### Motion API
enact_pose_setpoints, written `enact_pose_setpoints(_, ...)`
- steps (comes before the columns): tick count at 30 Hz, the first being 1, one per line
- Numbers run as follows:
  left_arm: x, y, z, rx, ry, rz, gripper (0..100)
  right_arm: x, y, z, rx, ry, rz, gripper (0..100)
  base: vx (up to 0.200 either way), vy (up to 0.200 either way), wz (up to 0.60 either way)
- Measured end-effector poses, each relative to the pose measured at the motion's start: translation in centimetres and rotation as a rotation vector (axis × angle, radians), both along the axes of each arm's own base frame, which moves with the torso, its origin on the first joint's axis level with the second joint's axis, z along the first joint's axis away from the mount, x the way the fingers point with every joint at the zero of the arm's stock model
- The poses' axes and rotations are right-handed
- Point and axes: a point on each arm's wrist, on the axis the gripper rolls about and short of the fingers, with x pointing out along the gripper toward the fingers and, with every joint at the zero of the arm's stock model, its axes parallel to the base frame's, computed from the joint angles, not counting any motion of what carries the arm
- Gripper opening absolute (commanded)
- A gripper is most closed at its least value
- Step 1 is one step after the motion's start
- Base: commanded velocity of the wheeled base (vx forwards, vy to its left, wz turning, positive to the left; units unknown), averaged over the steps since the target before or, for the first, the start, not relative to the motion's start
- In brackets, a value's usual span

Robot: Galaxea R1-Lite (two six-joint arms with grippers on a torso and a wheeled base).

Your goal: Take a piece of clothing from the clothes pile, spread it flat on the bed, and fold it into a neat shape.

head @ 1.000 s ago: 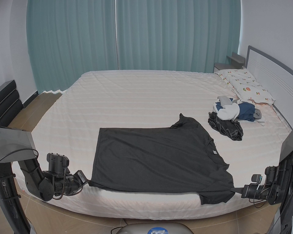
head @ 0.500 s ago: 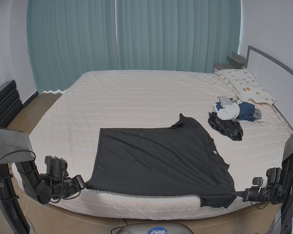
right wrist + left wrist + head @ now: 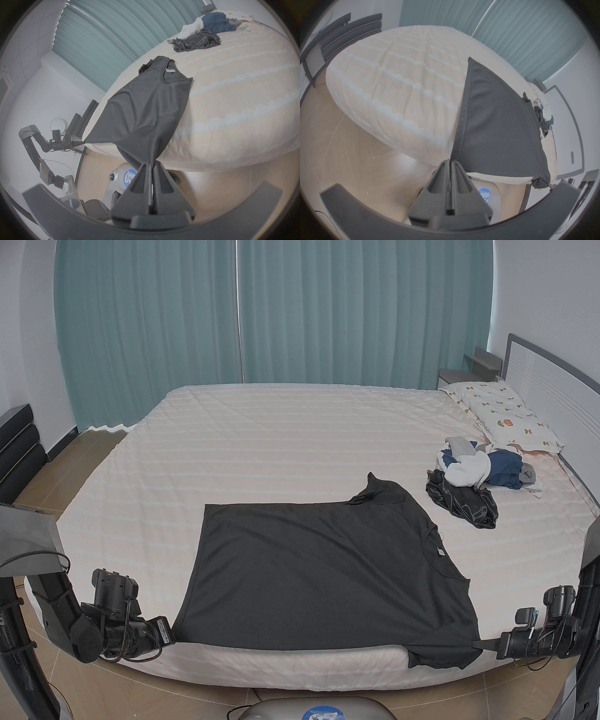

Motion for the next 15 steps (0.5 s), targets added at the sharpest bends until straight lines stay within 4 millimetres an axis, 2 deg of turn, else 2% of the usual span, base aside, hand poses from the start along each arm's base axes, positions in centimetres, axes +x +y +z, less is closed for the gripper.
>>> enact_pose_setpoints(15,-1.2,0.2,0.1,0.113,0.084,-0.052,0,-1.1,0.5,0.6,-0.010,0.074,0.037,0,0.000,0.000,0.00)
